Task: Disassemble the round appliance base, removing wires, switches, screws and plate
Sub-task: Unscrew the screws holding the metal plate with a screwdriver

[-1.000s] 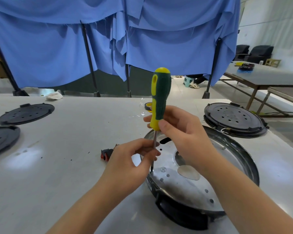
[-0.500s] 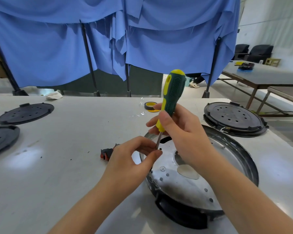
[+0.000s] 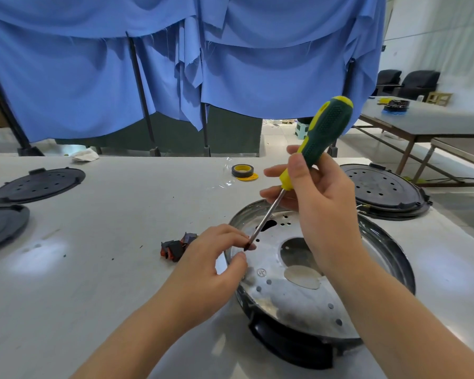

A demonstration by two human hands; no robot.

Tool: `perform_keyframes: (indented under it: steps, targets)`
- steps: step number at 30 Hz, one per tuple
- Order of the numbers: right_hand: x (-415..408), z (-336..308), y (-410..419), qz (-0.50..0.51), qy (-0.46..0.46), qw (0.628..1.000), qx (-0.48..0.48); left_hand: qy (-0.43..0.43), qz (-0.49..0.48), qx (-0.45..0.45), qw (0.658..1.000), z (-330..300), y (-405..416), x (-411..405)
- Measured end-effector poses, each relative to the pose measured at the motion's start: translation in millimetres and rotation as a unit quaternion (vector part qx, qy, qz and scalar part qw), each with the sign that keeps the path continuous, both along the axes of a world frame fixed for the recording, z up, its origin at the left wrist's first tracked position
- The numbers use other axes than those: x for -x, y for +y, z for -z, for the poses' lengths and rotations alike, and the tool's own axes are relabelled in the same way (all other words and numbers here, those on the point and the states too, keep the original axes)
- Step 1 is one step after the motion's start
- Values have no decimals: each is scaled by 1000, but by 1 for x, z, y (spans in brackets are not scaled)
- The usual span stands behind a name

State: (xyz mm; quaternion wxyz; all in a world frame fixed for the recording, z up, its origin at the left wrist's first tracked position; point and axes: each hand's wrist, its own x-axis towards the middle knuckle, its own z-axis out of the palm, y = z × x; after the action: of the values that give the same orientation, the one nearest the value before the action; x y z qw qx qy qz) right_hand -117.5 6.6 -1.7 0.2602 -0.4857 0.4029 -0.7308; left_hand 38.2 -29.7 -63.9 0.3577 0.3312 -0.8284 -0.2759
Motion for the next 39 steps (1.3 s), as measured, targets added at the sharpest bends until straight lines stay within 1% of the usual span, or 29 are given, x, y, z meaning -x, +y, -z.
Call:
perform_keyframes:
  steps: [3, 6, 11, 15, 20, 22, 25, 28, 30, 34, 35, 37, 39]
  targets:
    - [2, -1, 0, 23, -9, 1000, 11, -17, -8, 10, 1000, 1, 1, -1]
    - [3, 1, -2, 49, 14, 999, 11, -62, -11, 37, 997, 1, 0, -2]
    - [3, 6, -4, 60, 67, 995, -37, -145, 4, 34, 989, -8, -6, -2]
    - [1, 8, -3, 53, 98, 992, -51, -234, 2, 52, 971, -22, -8, 2]
    - [-1, 11, -5, 40, 143, 987, -65, -336, -14, 15, 942, -45, -4, 11]
    - [-1, 12, -6, 41, 158, 984, -64, -378, -29, 13, 925, -51, -3, 17]
    - [0, 13, -6, 40, 163, 984, -65, -419, -38, 34, 907, -55, -2, 23]
    - [1, 12, -7, 39, 160, 984, -67, -436, -28, 85, 896, -55, 0, 25]
    - [1, 12, -7, 38, 154, 985, -66, -425, -29, 95, 900, -56, 1, 24]
    - [0, 12, -7, 36, 159, 984, -68, -352, -34, 102, 930, -63, 0, 16]
    - [0, 12, -7, 35, 162, 984, -68, -313, -31, 94, 944, -64, -1, 11]
    - [0, 11, -6, 34, 169, 983, -71, -207, -31, 61, 976, -64, -3, -1]
    - [1, 10, -6, 31, 167, 983, -74, -103, -41, 12, 994, -61, -6, -15]
